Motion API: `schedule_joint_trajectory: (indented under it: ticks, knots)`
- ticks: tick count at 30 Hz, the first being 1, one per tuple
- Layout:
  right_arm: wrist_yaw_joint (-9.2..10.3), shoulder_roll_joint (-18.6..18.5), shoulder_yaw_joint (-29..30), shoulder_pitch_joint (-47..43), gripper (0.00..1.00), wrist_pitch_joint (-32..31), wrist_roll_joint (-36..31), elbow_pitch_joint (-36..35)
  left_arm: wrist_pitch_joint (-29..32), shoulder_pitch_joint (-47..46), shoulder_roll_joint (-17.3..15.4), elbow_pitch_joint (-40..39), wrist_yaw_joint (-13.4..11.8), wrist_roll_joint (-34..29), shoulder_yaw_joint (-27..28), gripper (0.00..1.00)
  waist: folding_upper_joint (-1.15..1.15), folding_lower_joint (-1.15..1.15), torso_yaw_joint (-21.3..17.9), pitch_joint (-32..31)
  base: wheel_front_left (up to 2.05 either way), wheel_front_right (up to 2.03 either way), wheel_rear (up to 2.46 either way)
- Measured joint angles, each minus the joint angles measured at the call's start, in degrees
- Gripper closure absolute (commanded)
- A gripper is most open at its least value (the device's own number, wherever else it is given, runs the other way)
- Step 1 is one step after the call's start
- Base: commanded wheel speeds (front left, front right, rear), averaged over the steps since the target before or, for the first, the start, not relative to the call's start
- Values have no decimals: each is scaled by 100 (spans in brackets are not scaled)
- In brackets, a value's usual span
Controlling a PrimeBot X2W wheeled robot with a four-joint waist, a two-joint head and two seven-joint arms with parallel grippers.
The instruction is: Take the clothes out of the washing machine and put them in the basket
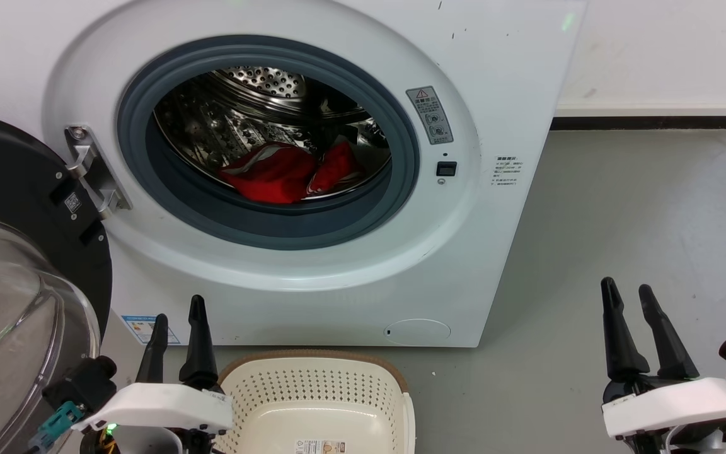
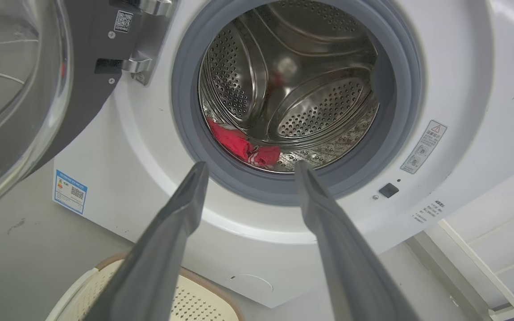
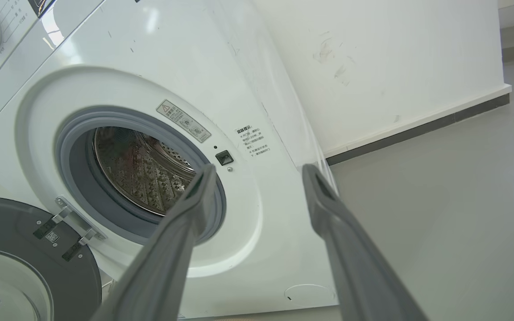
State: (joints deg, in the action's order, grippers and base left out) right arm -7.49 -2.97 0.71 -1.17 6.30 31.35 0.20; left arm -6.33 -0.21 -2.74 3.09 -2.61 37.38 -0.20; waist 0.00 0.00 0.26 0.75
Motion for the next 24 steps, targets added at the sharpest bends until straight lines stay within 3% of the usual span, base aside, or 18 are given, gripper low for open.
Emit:
schedule_joint_trajectory:
  ticks: [24]
  knots:
    - [-1,0,-41,-162,0,374,-1455,-263,-354,176,-3,-133,-47,-1417,-148,0,0,0,18,28,0,0,0]
